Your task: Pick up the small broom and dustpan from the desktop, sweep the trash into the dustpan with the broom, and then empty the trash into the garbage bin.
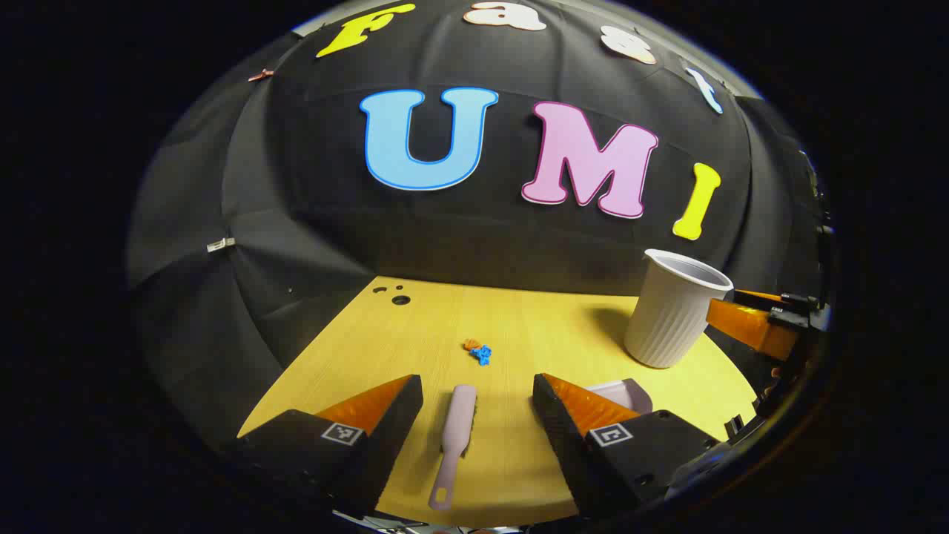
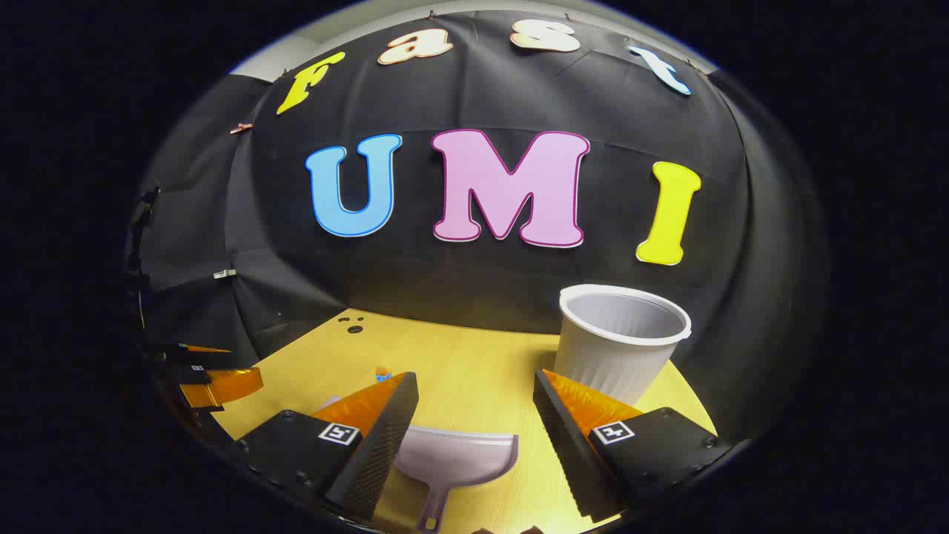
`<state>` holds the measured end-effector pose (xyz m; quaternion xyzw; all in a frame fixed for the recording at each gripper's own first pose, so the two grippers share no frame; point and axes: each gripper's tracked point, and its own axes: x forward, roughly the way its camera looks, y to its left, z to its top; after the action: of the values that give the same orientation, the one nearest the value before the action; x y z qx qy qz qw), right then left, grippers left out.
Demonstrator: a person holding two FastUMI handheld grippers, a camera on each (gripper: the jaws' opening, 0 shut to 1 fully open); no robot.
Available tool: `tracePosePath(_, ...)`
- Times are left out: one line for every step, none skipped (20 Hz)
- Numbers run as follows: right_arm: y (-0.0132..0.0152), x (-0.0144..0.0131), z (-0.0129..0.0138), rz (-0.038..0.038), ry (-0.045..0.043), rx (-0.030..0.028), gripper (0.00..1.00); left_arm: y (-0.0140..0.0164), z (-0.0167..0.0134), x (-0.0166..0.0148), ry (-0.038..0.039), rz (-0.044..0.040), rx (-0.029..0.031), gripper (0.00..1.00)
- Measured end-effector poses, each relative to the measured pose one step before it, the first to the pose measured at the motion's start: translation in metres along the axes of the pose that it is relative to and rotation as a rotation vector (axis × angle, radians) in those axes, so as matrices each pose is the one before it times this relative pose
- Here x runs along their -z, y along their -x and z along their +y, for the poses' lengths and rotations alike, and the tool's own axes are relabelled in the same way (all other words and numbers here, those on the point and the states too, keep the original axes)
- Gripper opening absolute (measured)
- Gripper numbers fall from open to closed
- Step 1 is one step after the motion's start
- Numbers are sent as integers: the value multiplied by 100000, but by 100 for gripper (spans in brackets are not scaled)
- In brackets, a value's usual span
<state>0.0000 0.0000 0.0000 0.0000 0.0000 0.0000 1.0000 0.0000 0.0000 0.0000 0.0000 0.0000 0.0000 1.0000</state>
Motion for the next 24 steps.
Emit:
tracePosePath(102, 118, 129, 365, 511, -215, 98, -1, 401, 241, 406, 792, -317, 95)
tracePosePath(81, 88, 123, 318, 417, -171, 98, -21, 257, 358, 357, 829, -22, 95)
tracePosePath(76, 100, 109, 315, 170, -192, 98, -40, 256, 152, 220, 827, -126, 95)
tracePosePath(29, -47, 92, 290, 169, 44, 98, -19, 319, 234, 31, 684, -150, 95)
tracePosePath(30, 85, -23, 231, 222, 29, 98, 4, 114, 47, -2, 290, 117, 95)
tracePosePath(91, 50, 3, 134, 271, 58, 98, -6, 50, 302, -10, 155, 212, 95)
tracePosePath(6, 159, -11, 435, 291, 93, 98, -39, 96, 117, 118, 19, 275, 95)
tracePosePath(40, 67, 14, 73, 272, -159, 98, -165, -56, 45, 42, 150, 783, 95)
tracePosePath(27, 26, -8, -710, 581, 237, 98, -247, -168, 71, -439, -808, 1282, 95)
tracePosePath(-127, 111, -310, 120, 1124, 1047, 98, -343, -62, 41, -817, -240, 651, 95)
tracePosePath(-75, 200, -163, 367, 322, 579, 98, -417, 208, 427, -742, 793, -324, 95)
tracePosePath(-79, 87, -39, 454, -542, 29, 98, -241, 143, 184, -197, 870, -284, 96)
tracePosePath(55, 6, -70, 20, -902, 298, 98, -307, -105, 215, 362, 999, 469, 95)
tracePosePath(-68, 96, -70, 202, -745, 161, 98, -267, -169, 233, 622, 1613, 1285, 95)
tracePosePath(-99, 148, -164, 319, -645, 301, 98, -262, -137, 595, 605, 2292, 814, 95)
tracePosePath(-125, 89, -77, 223, -617, 298, 98, -191, -12, 643, 509, 2723, 594, 95)
tracePosePath(-140, 53, -72, 101, -617, 339, 98, -318, 219, 575, 196, 2376, 142, 95)
tracePosePath(-42, -60, -66, -114, -433, 352, 98, -394, 319, 657, 202, 3490, -758, 95)
tracePosePath(-70, 28, -18, 8, -216, 406, 98, -607, 461, 861, 394, 4352, -1604, 95)
tracePosePath(9, 0, 6, 88, -165, 219, 98, -683, 345, 886, -2, 4944, -852, 95)
tracePosePath(47, 59, 2, 46, -145, 183, 98, -701, -13, 928, -202, 4962, 248, 95)
tracePosePath(82, 161, 16, 502, -124, 72, 97, -750, -135, 718, -253, 4265, 122, 95)
tracePosePath(94, 462, 95, 1064, 4, 42, 98, -706, 20, 834, -392, 4326, 337, 95)
tracePosePath(174, 498, -51, 1546, 17, 340, 98, -717, -48, 598, -581, 3952, 473, 95)
